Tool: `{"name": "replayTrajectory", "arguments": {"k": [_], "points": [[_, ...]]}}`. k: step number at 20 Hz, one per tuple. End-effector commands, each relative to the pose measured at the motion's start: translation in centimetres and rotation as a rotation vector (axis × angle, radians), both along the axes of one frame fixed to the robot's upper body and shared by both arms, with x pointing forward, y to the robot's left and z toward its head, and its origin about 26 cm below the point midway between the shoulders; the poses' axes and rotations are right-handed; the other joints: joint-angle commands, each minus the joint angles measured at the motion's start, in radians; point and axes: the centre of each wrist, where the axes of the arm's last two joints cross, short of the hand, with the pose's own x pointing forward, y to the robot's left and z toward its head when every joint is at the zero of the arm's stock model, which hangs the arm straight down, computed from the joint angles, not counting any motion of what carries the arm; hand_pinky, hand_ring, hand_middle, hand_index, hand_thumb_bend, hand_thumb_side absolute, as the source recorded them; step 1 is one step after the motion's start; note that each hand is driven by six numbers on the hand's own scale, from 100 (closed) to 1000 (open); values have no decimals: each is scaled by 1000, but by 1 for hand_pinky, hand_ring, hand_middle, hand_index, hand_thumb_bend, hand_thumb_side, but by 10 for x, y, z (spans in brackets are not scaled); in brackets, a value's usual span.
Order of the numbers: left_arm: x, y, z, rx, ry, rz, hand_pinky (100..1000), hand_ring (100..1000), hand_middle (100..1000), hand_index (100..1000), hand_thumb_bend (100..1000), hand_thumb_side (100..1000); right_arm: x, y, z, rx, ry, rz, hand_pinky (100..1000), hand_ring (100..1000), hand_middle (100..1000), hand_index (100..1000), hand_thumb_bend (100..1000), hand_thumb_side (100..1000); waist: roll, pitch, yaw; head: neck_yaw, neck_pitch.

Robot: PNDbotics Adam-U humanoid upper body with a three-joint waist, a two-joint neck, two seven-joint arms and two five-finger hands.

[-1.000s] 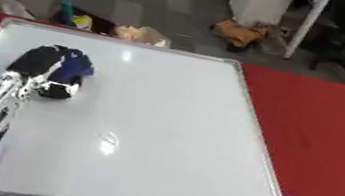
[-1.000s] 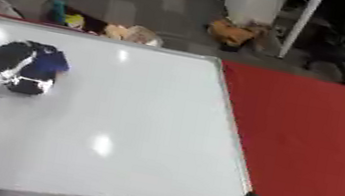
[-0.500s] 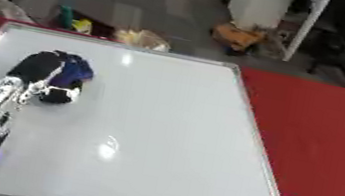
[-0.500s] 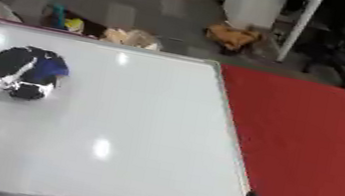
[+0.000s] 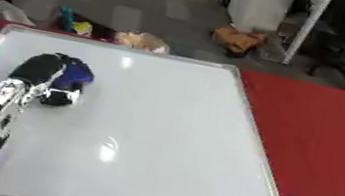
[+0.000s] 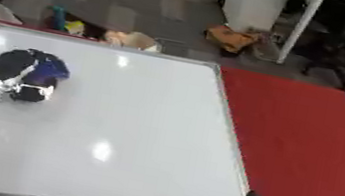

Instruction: Wipe the whiteboard clean with a brush.

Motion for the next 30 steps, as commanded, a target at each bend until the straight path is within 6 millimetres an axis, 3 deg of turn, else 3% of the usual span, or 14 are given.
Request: {"name": "replayTrajectory", "arguments": {"k": [1, 6, 30], "points": [[-7, 7, -22, 34, 68, 29, 730, 760, 670, 903, 100, 374, 2, -3, 7, -9, -25, 3, 420, 353, 153, 552, 100, 839, 1, -1, -1, -2, -10], [-9, 9, -25, 35, 70, 35, 764, 790, 711, 916, 100, 530, 2, -3, 7, -10, -22, 2, 420, 353, 153, 552, 100, 839, 1, -2, -1, -2, -10], [-18, 39, -33, 65, 80, 167, 783, 800, 734, 909, 100, 544, 0, -4, 5, -14, -14, -3, 421, 353, 154, 552, 100, 840, -4, -3, 10, -4, -13]]}}
